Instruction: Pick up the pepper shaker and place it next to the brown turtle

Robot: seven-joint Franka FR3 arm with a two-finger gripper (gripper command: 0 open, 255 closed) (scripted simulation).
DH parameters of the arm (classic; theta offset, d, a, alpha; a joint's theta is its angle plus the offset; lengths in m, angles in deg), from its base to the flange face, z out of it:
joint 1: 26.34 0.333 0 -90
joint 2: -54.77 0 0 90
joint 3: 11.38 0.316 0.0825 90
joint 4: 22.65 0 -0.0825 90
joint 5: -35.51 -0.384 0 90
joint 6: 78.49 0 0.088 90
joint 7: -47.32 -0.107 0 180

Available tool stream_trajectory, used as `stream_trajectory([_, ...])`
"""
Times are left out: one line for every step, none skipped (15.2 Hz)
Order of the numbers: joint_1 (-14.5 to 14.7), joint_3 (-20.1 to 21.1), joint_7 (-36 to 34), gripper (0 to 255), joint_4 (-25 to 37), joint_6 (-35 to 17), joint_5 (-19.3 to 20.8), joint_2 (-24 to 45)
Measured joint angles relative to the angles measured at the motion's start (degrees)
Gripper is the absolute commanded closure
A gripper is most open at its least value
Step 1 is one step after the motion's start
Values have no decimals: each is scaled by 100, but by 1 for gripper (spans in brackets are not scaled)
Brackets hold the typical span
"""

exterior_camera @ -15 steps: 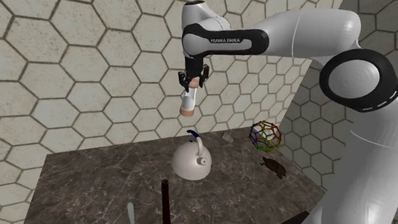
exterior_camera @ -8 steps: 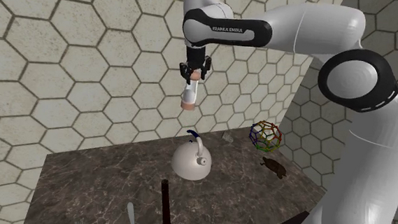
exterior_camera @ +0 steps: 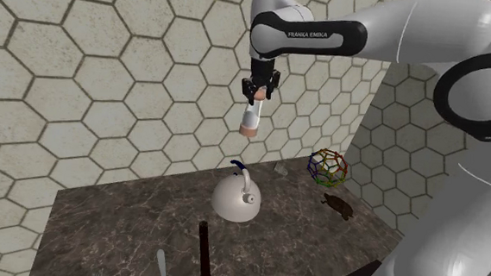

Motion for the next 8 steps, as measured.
stream_trajectory([-54,-42,99,255,-142,-7,-25,-163])
stream_trajectory([-109,-89,184,255,-387,-88,-47,-359])
stream_trajectory([-167,-145,277,255,-668,-191,-68,-568])
stream_trajectory([-211,-193,361,255,-866,-236,-85,-746])
stream_trajectory([-253,-243,448,255,-1056,-287,-99,-914])
stream_trajectory([-303,-306,552,255,-1205,-338,-107,-1043])
stream_trajectory([-341,-359,645,255,-1392,-347,-118,-1243])
stream_trajectory([-386,-424,735,255,-1609,-435,-121,-1404])
